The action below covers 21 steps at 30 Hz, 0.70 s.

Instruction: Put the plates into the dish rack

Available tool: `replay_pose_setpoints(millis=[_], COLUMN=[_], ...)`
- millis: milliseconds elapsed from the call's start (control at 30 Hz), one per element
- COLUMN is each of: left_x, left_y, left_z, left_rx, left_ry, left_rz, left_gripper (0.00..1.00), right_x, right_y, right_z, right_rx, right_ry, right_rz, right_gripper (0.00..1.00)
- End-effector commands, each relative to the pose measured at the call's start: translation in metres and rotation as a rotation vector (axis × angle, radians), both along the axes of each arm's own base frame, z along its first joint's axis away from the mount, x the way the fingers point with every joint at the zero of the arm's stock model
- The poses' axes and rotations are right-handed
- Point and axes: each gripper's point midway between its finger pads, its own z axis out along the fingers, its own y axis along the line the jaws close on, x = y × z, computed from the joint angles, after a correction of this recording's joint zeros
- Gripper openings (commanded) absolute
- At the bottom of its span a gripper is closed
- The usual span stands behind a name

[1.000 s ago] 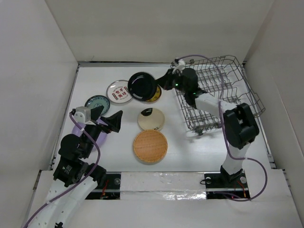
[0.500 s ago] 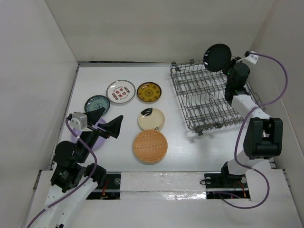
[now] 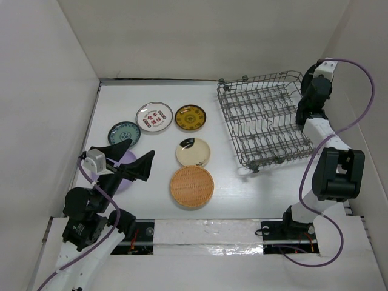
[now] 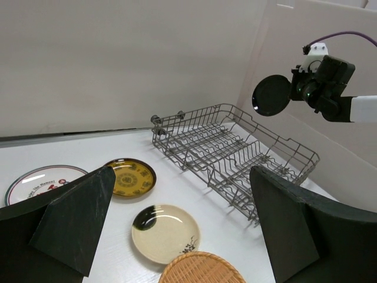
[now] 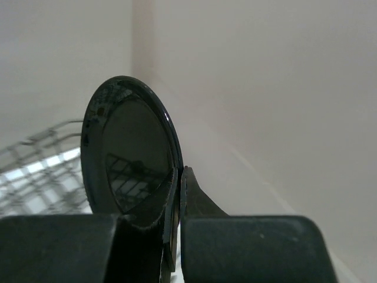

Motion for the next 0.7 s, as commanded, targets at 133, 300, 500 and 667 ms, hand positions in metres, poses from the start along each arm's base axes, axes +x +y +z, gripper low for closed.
replay_pose_setpoints(millis=[133,300,500,667], left_x=[-0.010,-0.009,-0.007,-0.005], left_y=[-0.001,0.001,0.001,-0.002], left_z=[0.018,0.018,0.016,0.014], left_rx=[-0.032,-0.036,-0.033,-0.026], left_ry=[-0.064,-0.064,-0.057,-0.049], left_rz=[-0.028,-0.019,-0.013,-0.018], left_gripper=[0.99,0.99,0.99,0.99], right_x=[-0.022,-0.010,0.008,0.015], right_y=[-0.034,-0.024,-0.009,-0.001], right_z=[0.006,-0.023,-0.060,-0.080], right_rx=[-0.259,-0.333,-0.336,-0.333], right_ry=[0.134,0.241,0.316,0.345], right_rz=[-0.174,-0.126,-0.063,-0.046], right_gripper=[0.00,0.00,0.00,0.00])
